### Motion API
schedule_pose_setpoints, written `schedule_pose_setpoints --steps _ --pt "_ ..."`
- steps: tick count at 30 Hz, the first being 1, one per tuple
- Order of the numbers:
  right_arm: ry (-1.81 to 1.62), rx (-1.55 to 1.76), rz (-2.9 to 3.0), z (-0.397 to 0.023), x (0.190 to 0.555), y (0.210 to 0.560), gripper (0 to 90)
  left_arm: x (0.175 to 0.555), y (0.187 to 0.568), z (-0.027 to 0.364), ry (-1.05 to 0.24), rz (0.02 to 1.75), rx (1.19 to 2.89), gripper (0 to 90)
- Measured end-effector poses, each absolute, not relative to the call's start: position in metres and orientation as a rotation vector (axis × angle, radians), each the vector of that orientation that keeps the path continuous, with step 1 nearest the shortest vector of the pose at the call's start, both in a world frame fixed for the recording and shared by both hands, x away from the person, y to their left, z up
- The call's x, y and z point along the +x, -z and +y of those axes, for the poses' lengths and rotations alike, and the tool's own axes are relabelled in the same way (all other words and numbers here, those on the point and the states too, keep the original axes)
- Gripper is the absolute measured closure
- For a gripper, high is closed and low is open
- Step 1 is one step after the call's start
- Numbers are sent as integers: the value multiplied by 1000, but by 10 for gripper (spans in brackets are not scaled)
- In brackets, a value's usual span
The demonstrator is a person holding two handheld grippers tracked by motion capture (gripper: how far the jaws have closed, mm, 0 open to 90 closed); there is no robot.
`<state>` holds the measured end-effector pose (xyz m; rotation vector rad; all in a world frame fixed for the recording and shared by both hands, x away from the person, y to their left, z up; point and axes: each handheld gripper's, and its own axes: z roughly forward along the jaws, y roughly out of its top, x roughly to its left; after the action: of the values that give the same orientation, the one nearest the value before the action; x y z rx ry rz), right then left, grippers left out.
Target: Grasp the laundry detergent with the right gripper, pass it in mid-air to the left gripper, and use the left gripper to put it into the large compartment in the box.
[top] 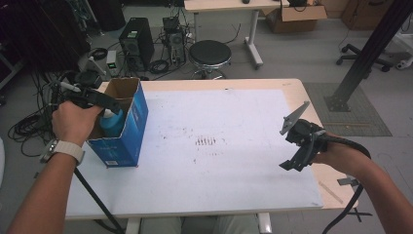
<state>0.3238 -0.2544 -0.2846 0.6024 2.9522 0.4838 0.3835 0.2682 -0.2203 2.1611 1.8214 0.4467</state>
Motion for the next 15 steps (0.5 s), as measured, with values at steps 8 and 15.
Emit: schedule_pose_setpoints --steps 8,15 --pt "-479 606 2952 -254 324 283 80 378 201 252 -427 1740 2194 150" --pt "-482 605 2950 -254 323 281 81 374 187 235 -425 1648 2246 125"
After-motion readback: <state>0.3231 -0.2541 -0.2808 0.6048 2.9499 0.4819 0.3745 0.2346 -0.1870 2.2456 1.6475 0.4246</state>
